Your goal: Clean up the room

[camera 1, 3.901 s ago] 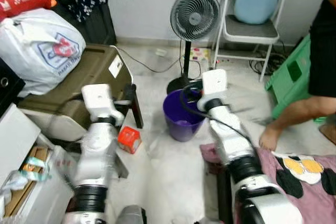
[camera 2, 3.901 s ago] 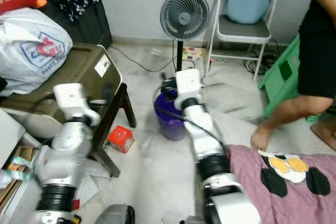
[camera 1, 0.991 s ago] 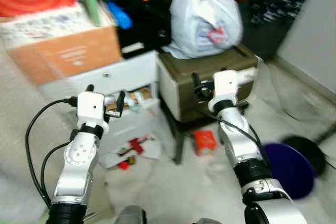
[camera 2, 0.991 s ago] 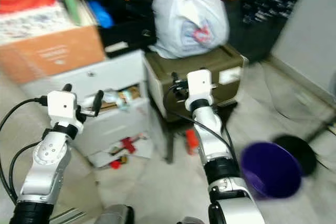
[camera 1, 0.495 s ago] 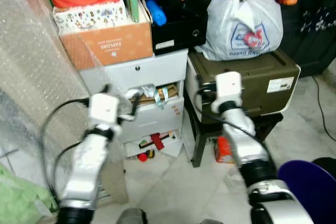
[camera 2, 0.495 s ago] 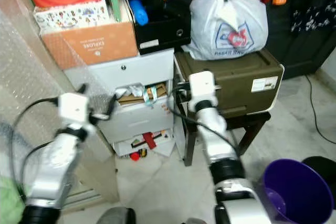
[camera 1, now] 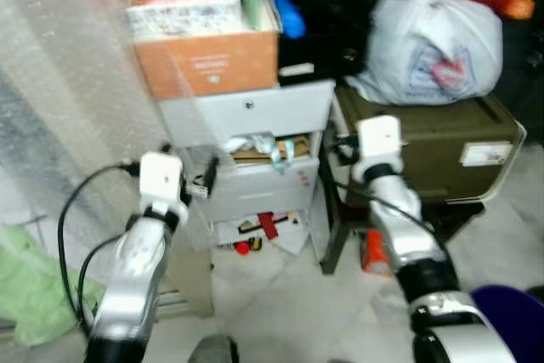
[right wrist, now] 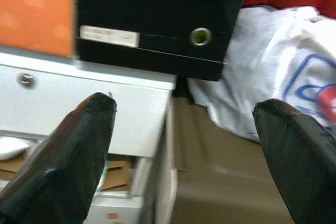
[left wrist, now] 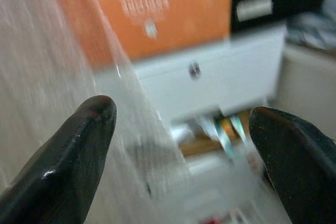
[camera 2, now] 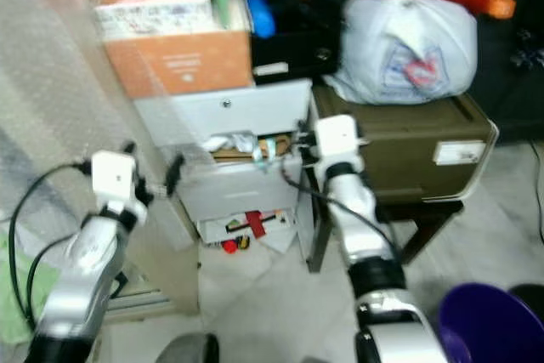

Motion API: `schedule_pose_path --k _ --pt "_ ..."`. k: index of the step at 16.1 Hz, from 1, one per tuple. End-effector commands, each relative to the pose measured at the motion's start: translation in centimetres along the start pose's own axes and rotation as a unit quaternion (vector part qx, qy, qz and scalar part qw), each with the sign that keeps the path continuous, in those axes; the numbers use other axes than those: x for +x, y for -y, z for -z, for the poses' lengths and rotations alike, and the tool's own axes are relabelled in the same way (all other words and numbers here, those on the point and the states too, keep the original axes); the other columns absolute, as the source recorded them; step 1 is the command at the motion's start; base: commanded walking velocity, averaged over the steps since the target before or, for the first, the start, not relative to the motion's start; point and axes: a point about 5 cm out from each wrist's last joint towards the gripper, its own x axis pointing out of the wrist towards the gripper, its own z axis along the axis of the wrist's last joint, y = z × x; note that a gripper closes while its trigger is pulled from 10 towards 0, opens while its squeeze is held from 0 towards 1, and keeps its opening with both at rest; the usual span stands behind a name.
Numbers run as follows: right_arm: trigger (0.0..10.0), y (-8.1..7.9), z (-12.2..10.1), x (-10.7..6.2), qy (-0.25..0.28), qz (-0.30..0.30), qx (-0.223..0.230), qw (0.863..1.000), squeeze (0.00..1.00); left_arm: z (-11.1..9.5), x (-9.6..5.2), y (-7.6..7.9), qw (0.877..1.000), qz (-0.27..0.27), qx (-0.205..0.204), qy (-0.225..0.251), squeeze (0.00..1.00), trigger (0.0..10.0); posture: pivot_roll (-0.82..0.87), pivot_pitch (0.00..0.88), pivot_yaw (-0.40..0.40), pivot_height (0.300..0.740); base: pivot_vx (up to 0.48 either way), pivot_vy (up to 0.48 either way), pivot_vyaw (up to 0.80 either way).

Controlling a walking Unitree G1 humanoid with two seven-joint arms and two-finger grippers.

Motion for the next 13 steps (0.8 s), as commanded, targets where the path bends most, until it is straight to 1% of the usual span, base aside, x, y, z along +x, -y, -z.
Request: schedule_pose_path --k 1,2,3,4,6,7,9,10,11,12,13 --pt "10.0 1.0 0.5 -0.2 -0.010 0.020 -0.012 1.000 0.00 0.0 -0.3 0.6 0.999 0.040 0.000 -0.004 0.00 10.0 -0.06 0.000 -0.007 0.740 0.000 0.000 0.00" --pt "10.0 1.7 0.8 -0.4 -0.015 0.030 -0.023 0.999 0.00 0.1 -0.8 1.1 0.997 0.075 -0.001 -0.004 0.00 10.0 -0.05 0.000 -0.007 0.740 0.000 0.000 0.00" --pt "10.0 2.7 1.5 -0.8 -0.025 0.041 -0.035 0.998 0.00 0.3 -1.7 1.7 0.993 0.117 0.002 -0.007 0.00 10.0 -0.05 0.000 -0.007 0.740 0.000 0.000 0.00" --pt "10.0 3.8 2.6 -1.4 -0.041 0.054 -0.055 0.996 0.00 0.8 -3.0 1.8 0.989 0.146 -0.003 -0.020 0.00 10.0 -0.05 0.000 -0.007 0.740 0.000 0.000 0.00" --pt "10.0 4.9 4.3 -2.5 -0.071 0.066 -0.085 0.992 0.00 1.4 -4.3 1.6 0.985 0.168 -0.006 -0.040 0.00 10.0 -0.04 0.000 -0.008 0.740 0.000 0.000 0.00" --pt "10.0 5.0 4.9 -2.8 -0.083 0.069 -0.085 0.990 0.00 1.5 -4.7 1.4 0.985 0.167 -0.002 -0.044 0.00 10.0 -0.04 0.000 -0.008 0.740 0.000 0.000 0.00" --pt "10.0 5.6 7.2 -4.2 -0.135 0.077 -0.097 0.983 0.00 2.5 -6.6 0.1 0.988 0.138 0.015 -0.063 0.00 10.0 -0.02 0.000 -0.007 0.740 0.000 0.000 0.00" --pt "10.0 6.0 8.9 -5.5 -0.179 0.084 -0.104 0.975 0.00 3.7 -7.8 -0.7 0.991 0.101 0.003 -0.090 0.00 10.0 -0.02 0.000 -0.007 0.740 0.000 0.000 0.00" --pt "10.0 6.2 9.5 -6.0 -0.195 0.085 -0.106 0.971 0.00 4.3 -8.4 -1.1 0.991 0.081 -0.004 -0.104 0.00 10.0 -0.02 0.000 -0.006 0.740 0.000 0.000 0.00" --pt "10.0 6.5 10.2 -6.5 -0.210 0.088 -0.111 0.967 0.00 5.1 -9.2 -1.5 0.990 0.066 -0.007 -0.122 0.00 10.0 -0.01 0.000 -0.008 0.740 0.000 0.000 0.00" --pt "10.0 6.8 10.9 -7.3 -0.229 0.089 -0.119 0.962 0.00 6.3 -10.1 -1.9 0.988 0.048 -0.028 -0.147 0.00 10.0 -0.01 0.000 -0.012 0.740 0.000 0.000 0.00"
